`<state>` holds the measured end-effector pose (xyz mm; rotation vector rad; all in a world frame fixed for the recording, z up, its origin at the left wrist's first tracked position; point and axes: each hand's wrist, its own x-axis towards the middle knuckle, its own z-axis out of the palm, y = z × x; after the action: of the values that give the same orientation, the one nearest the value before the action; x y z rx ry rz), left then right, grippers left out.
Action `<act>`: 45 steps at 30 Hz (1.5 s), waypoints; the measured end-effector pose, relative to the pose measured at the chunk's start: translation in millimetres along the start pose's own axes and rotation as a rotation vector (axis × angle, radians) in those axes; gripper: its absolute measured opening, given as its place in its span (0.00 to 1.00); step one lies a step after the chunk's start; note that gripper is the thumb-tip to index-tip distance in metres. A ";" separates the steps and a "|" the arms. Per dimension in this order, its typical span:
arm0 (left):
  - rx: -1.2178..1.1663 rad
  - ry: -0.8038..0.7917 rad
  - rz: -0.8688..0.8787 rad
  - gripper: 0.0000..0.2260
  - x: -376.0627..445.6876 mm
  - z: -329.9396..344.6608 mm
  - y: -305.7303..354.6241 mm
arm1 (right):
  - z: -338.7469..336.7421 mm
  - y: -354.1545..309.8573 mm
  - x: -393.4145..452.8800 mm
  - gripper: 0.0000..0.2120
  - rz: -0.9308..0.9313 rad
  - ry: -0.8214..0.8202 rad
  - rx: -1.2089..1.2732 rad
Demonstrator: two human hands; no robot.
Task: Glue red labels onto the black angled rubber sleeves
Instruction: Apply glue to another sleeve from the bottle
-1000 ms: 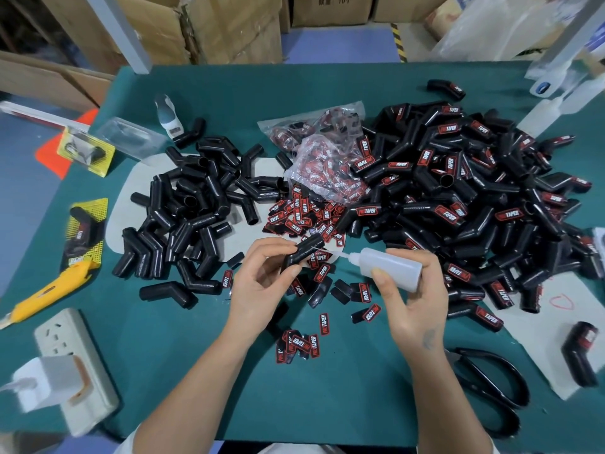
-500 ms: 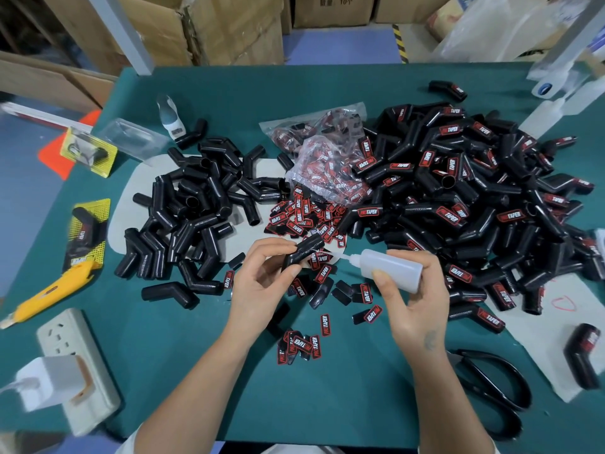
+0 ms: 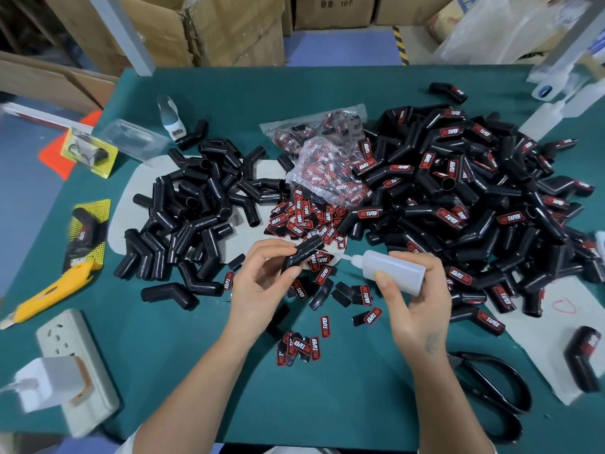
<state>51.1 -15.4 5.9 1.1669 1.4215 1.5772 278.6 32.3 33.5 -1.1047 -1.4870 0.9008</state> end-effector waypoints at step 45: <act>-0.147 0.013 -0.099 0.09 -0.1 0.2 -5.7 | -0.1 -0.5 1.7 0.13 0.017 0.005 0.036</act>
<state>51.0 -14.6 0.2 0.9871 1.3274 1.5935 278.5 33.8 34.5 -1.0936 -1.4545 0.9325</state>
